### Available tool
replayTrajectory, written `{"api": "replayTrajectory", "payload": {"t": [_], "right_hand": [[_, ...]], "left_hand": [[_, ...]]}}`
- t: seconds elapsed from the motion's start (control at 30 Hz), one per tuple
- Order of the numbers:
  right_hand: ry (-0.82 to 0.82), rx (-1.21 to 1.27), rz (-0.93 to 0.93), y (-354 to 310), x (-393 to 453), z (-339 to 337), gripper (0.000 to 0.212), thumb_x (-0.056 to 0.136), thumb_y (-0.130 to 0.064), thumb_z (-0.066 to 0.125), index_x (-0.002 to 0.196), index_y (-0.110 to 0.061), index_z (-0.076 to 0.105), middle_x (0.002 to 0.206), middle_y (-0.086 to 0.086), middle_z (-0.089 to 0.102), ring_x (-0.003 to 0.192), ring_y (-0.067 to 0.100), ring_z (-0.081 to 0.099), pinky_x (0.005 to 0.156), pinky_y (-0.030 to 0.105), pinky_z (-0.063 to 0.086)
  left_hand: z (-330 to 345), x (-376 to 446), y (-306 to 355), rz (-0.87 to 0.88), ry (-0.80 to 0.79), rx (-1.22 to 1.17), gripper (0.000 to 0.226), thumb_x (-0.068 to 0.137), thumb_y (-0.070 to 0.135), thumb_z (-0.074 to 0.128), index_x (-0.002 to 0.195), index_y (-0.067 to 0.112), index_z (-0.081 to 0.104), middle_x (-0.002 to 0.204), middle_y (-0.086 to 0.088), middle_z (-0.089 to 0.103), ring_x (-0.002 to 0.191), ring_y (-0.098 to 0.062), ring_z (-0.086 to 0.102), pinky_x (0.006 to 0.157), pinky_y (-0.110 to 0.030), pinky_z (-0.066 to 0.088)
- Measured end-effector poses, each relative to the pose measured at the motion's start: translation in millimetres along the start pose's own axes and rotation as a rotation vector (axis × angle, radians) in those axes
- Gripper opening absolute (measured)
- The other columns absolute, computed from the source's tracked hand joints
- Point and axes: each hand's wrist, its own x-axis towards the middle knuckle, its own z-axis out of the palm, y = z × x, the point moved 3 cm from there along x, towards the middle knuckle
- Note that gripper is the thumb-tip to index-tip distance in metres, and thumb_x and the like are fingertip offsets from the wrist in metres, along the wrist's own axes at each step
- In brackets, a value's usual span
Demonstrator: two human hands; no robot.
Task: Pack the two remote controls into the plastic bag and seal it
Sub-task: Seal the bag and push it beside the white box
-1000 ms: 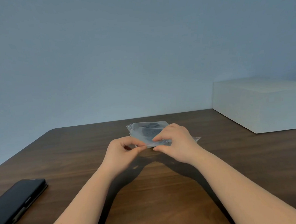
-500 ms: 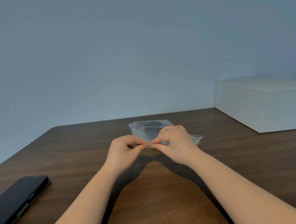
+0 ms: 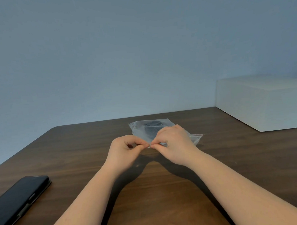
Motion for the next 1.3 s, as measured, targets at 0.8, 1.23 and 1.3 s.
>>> {"api": "replayTrajectory", "payload": {"t": [0.8,1.23,1.3], "right_hand": [[0.04,-0.307,-0.054,23.8,-25.4,-14.7,0.025,0.096,-0.029,0.047,0.097,-0.024,0.071,0.101,-0.007,0.073,0.109,0.014,0.057,0.091,0.035,0.033],[-0.05,-0.366,0.249,72.4,-55.0,-30.3,0.028,0.098,-0.027,0.036,0.098,-0.028,0.064,0.103,-0.012,0.068,0.115,0.01,0.048,0.093,0.033,0.031],[-0.05,-0.332,0.305,76.2,-56.8,-33.9,0.027,0.098,-0.027,0.038,0.096,-0.028,0.065,0.099,-0.01,0.067,0.107,0.012,0.053,0.087,0.031,0.034]], "left_hand": [[-11.2,-1.5,-5.1,-0.194,0.044,-0.052,0.007,0.078,0.02,0.072,0.071,0.022,0.074,0.077,0.01,0.072,0.061,0.01,0.058,0.057,-0.01,0.04],[-17.0,-9.3,-17.6,-0.3,0.061,-0.111,0.008,0.076,0.021,0.073,0.069,0.025,0.075,0.077,0.004,0.075,0.077,-0.015,0.067,0.073,-0.035,0.057],[-16.2,-9.2,-15.7,-0.294,0.03,-0.104,0.007,0.076,0.021,0.073,0.07,0.024,0.074,0.077,0.003,0.074,0.076,-0.016,0.067,0.07,-0.031,0.056]]}}
